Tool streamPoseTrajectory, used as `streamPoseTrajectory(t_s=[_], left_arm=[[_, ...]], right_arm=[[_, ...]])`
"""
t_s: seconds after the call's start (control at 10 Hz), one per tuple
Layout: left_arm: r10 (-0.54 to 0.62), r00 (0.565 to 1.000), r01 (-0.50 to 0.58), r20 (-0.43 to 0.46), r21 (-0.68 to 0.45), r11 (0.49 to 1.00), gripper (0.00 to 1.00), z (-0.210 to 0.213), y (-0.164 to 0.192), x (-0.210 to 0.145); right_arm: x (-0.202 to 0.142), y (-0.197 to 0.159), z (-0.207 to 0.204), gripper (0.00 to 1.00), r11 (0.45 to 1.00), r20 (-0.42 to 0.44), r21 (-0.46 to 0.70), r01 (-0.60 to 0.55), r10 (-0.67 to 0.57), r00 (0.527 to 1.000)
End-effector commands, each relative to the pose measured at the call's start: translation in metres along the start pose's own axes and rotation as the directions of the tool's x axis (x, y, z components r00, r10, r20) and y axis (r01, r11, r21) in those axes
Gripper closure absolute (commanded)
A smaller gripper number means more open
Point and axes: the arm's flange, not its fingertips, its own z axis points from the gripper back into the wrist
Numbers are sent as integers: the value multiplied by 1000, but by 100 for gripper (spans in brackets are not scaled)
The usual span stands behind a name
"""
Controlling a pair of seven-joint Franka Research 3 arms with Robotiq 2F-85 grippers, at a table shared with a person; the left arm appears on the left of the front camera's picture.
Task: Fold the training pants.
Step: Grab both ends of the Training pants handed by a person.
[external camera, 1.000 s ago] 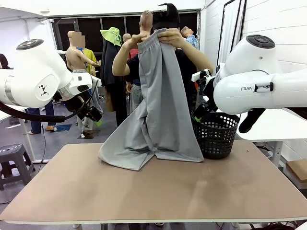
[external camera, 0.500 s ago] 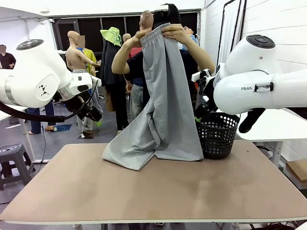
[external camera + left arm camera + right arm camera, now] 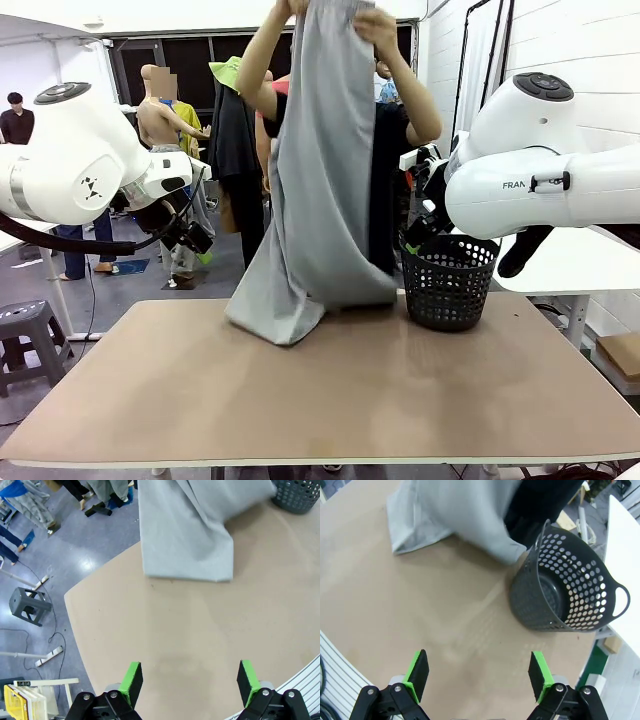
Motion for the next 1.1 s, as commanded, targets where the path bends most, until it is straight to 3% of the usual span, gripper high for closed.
streamPoseTrajectory(t_s=[0.0,1.0], left_arm=[[-2,1000,2,2,-11,1000,0,0,0,0],[-2,1000,2,2,-11,1000,0,0,0,0]], right_arm=[[1,-1,1,0,1000,1,1,-8,8,1000],[1,-1,1,0,1000,1,1,-8,8,1000]])
